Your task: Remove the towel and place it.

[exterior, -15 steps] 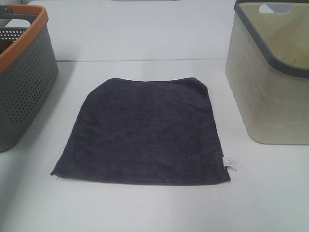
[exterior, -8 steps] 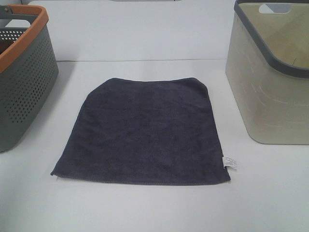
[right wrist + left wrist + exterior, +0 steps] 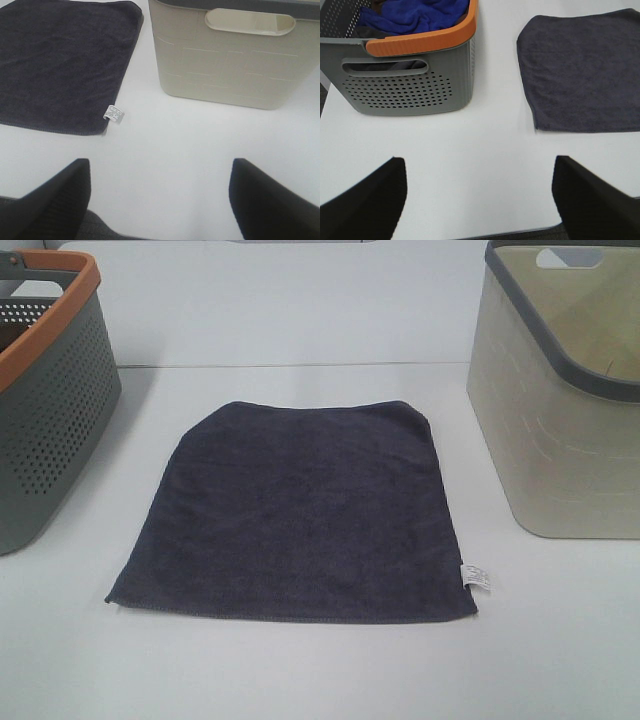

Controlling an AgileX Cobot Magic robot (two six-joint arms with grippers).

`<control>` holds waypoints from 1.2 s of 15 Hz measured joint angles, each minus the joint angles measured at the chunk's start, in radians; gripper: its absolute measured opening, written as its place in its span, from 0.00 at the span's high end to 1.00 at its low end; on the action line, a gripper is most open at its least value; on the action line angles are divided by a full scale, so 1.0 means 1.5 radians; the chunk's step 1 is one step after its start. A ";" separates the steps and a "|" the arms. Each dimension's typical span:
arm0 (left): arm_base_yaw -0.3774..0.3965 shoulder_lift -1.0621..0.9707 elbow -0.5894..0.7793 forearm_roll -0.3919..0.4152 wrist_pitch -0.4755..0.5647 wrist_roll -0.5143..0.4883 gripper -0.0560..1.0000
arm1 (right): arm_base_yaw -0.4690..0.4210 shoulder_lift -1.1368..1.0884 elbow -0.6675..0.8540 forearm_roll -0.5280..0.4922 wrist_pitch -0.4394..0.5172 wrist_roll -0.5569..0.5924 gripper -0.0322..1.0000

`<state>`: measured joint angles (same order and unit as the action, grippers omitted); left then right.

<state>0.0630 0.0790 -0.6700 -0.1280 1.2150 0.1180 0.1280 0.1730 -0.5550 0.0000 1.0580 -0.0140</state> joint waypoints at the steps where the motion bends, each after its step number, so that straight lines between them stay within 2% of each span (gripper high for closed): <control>1: 0.000 -0.032 0.018 0.000 0.001 -0.002 0.23 | 0.000 -0.021 0.010 0.000 0.000 0.000 0.23; 4: 0.000 -0.056 0.071 0.001 0.003 -0.005 0.23 | 0.000 -0.083 0.031 0.000 0.003 0.000 0.23; 8: 0.000 -0.056 0.077 0.023 -0.007 -0.005 0.23 | 0.000 -0.117 0.033 -0.004 0.002 0.000 0.23; 11: 0.000 -0.056 0.095 0.027 -0.097 -0.009 0.23 | 0.000 -0.117 0.034 -0.004 0.001 0.000 0.23; 18: -0.001 -0.056 0.113 0.039 -0.110 -0.039 0.23 | 0.000 -0.117 0.035 0.000 0.001 0.001 0.23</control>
<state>0.0610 -0.0050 -0.5000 -0.0690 1.0500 0.0590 0.1280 -0.0030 -0.5020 0.0000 1.0590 -0.0120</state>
